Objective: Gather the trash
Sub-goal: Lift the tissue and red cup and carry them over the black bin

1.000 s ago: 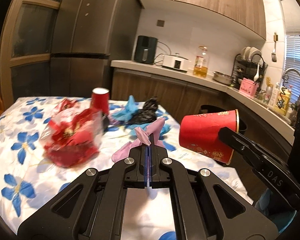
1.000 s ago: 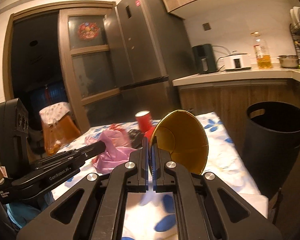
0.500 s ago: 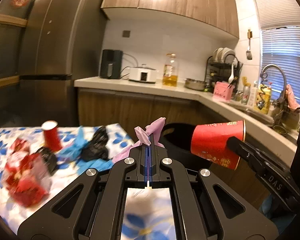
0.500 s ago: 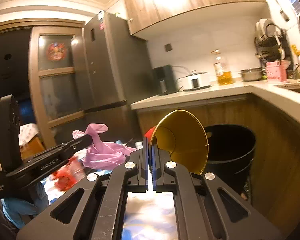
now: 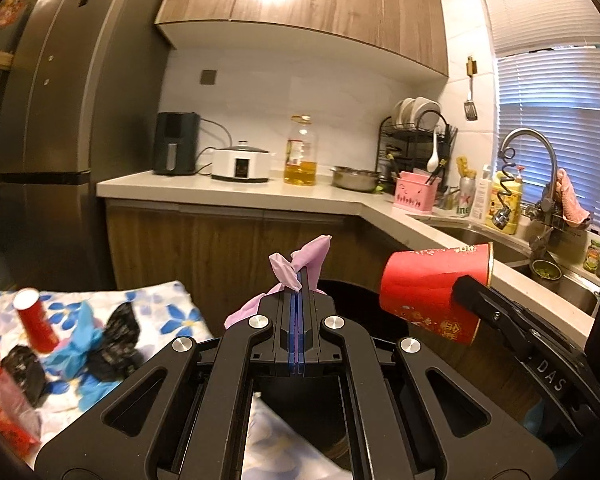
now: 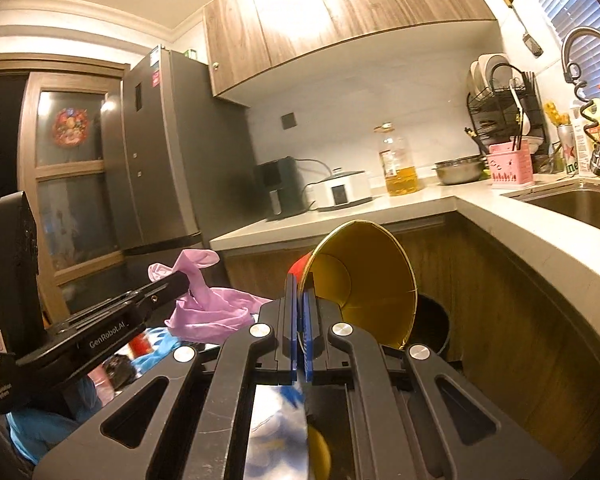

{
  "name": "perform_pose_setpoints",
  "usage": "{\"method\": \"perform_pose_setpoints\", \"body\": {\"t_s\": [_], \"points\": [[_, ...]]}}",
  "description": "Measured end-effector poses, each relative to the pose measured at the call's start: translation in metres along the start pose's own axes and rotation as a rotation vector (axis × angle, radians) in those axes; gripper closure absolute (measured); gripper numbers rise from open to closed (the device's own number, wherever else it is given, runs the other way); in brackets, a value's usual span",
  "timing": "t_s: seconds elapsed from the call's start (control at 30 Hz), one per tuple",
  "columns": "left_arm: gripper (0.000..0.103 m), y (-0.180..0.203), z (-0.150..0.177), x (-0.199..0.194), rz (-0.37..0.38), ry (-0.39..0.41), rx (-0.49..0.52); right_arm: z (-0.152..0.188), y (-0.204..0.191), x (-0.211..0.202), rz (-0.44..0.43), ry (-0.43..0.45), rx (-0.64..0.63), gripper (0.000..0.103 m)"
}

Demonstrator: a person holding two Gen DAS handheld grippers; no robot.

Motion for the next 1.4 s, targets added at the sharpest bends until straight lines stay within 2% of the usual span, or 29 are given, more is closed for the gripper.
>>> {"method": "perform_pose_setpoints", "body": {"t_s": [0.53, 0.9, 1.4], "points": [[0.103, 0.019, -0.002, 0.058, 0.053, -0.009, 0.003, -0.006, 0.024, 0.032, 0.053, 0.0, 0.014, 0.1], [0.103, 0.021, 0.002, 0.078, 0.056, -0.023, 0.008, -0.001, 0.03, 0.047, 0.07, -0.021, 0.018, 0.1], [0.103, 0.023, 0.02, 0.115, 0.063, -0.094, 0.013, 0.008, 0.037, 0.072, 0.07, -0.072, 0.02, 0.099]]}}
Point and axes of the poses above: each gripper's, at about its wrist camera, not at the fingertips, and x roughly the way its jaws point, y to its right, z to its underside, the point moved 7 cm from there along x, roughly the way its jaws point, and after that the axes turned 3 degrees about -x, right-handed, at the moved point
